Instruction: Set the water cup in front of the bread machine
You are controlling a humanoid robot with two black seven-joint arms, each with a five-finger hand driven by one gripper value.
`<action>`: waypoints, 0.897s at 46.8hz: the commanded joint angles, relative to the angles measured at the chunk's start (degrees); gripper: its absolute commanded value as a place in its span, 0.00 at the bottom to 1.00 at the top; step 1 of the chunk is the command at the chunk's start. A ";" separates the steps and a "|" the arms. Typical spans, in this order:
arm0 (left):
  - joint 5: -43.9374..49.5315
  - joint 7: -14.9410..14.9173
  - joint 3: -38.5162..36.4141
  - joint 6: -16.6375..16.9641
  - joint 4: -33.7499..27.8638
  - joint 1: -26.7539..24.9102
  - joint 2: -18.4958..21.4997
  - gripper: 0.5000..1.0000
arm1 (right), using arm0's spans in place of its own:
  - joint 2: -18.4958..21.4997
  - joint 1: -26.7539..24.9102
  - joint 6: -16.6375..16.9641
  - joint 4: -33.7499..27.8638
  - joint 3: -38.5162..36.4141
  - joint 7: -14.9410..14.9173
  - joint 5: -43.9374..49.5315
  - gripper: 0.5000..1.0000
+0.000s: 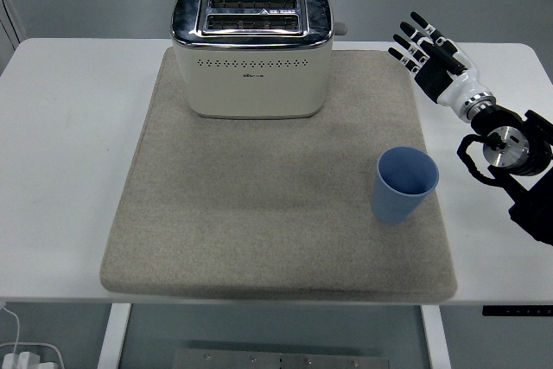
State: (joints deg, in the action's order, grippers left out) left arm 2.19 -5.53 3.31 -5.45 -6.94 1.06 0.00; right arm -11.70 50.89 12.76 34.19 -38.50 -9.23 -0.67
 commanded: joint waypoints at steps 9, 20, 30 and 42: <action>0.01 0.00 0.03 0.00 0.00 0.09 0.00 1.00 | -0.17 0.00 0.07 0.00 0.00 0.00 -0.04 0.85; 0.01 0.00 -0.23 0.00 -0.09 -0.62 0.00 1.00 | -0.78 -0.70 1.74 0.00 0.09 0.00 -0.04 0.85; 0.01 0.00 0.03 0.00 -0.09 -0.62 0.00 1.00 | -4.12 -2.98 7.18 0.00 0.27 -0.09 0.49 0.85; 0.01 0.00 0.03 0.00 -0.09 -0.62 0.00 1.00 | -7.28 -4.48 10.61 0.00 0.27 -0.26 0.58 0.85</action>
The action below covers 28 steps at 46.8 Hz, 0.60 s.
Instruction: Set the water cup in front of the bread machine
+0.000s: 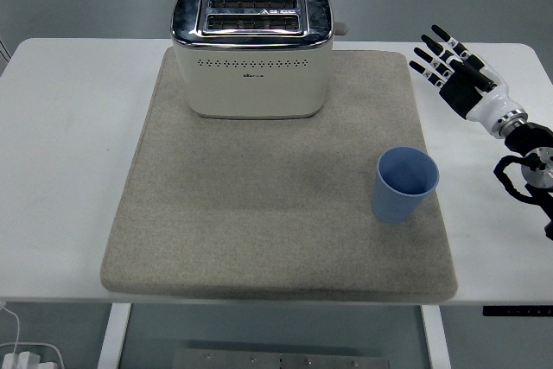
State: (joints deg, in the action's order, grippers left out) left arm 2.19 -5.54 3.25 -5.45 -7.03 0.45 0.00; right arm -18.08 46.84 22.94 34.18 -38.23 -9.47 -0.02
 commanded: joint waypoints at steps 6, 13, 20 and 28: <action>-0.08 0.00 0.00 0.00 0.00 -0.09 0.00 1.00 | -2.57 -1.31 2.72 -0.08 -0.01 -0.11 -0.07 0.85; 0.00 0.00 0.00 0.00 0.00 -0.09 0.00 1.00 | -2.75 -1.84 3.08 0.01 -0.01 -0.03 -0.25 0.85; 0.00 0.00 0.00 0.00 0.00 -0.09 0.00 1.00 | -2.93 -2.37 3.95 -0.08 -0.01 -0.03 -0.25 0.85; 0.00 0.00 0.00 0.00 0.00 -0.09 0.00 1.00 | -6.00 -5.09 11.24 -0.08 -0.01 -0.11 -0.16 0.85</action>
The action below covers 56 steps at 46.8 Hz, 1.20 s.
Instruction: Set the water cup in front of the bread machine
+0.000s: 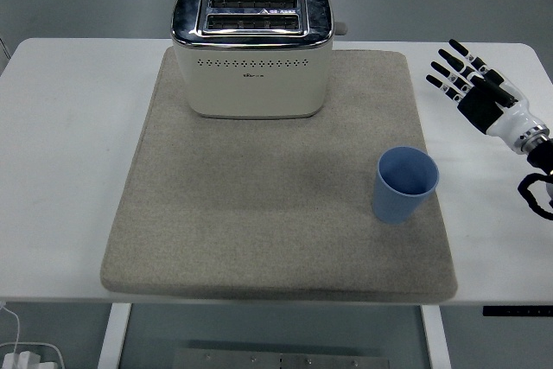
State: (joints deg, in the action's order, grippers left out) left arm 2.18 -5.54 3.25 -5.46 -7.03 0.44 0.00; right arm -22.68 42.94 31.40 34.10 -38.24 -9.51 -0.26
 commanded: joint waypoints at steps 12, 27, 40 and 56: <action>0.01 0.01 0.01 0.01 0.00 0.00 0.00 1.00 | -6.14 -4.79 3.60 0.00 0.01 -1.65 0.61 0.85; 0.01 0.01 0.01 0.01 0.00 0.00 0.00 1.00 | -10.89 -7.95 3.60 -0.18 0.36 -3.50 4.47 0.85; 0.01 0.01 0.01 0.01 0.00 -0.09 0.00 1.00 | -13.00 -9.45 3.60 1.31 0.10 -6.40 11.07 0.85; 0.01 0.01 0.01 0.01 0.00 0.00 0.00 1.00 | -21.17 -12.79 3.60 18.98 -0.43 -8.25 13.27 0.85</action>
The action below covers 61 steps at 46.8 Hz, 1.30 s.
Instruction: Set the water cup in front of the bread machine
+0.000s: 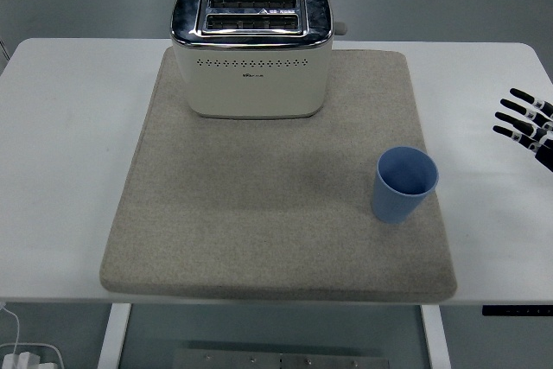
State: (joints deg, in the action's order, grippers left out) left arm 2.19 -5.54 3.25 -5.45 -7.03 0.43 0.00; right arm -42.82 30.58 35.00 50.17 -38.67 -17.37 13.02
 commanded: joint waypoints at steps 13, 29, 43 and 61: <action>-0.08 0.00 0.00 0.01 0.00 0.01 0.00 1.00 | -1.30 -2.98 0.00 4.24 -0.09 -0.64 0.26 0.85; -0.08 0.00 0.00 0.01 0.00 0.01 0.00 1.00 | -0.59 -7.91 0.00 4.24 -4.31 -1.43 0.26 0.85; 0.01 0.00 0.00 0.01 0.00 0.01 0.00 1.00 | -1.21 -5.10 0.00 0.11 -4.48 -1.52 -1.06 0.85; 0.01 0.00 0.00 0.01 0.00 0.01 0.00 1.00 | -3.76 2.99 0.00 -6.21 -4.13 -0.91 -2.73 0.84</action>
State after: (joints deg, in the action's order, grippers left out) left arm 2.19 -5.54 3.25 -5.44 -7.03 0.42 0.00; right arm -46.66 32.12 35.00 45.69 -42.85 -18.29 10.26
